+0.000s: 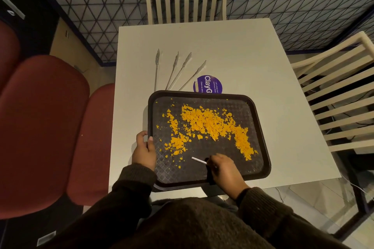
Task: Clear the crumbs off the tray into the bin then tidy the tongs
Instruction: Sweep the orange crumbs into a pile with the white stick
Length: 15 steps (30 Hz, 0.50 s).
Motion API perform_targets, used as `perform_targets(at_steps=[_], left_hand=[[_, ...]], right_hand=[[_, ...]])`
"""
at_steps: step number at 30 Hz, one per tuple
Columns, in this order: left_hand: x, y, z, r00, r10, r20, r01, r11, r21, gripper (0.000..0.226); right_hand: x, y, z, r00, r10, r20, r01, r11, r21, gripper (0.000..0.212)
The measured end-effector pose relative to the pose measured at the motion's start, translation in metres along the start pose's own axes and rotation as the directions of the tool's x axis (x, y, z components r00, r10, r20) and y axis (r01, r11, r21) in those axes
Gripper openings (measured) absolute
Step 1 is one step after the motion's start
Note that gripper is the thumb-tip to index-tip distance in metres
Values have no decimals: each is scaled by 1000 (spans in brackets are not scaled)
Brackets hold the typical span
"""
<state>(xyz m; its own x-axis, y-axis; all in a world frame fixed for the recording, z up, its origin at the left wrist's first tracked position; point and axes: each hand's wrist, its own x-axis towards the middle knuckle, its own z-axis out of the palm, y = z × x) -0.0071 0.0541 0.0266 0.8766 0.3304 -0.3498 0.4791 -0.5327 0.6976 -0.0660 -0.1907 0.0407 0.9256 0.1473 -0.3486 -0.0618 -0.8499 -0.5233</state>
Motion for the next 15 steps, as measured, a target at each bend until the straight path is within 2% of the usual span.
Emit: perform_targets(at_steps=[3,8,12,15], left_hand=[[-3,-1,1,1000,6,-2,-6,1000,2,27],[-6,-3,0,1000,19,6,-20,1000,6,28],[-7,-3,-1,1000,9,10,-9,1000,13,28],[-7,-4,-1,1000,5,10,-5,1000,10,28]], right_hand=[[8,4,-1,995,50,-84,-45,997,59,8],[31,16,-8,953,234,-193,-202,964,174,9],[50,29,-16,847,480,-228,-364,836,410,11],[58,37,-24,763,609,-216,-447,739,504,10]])
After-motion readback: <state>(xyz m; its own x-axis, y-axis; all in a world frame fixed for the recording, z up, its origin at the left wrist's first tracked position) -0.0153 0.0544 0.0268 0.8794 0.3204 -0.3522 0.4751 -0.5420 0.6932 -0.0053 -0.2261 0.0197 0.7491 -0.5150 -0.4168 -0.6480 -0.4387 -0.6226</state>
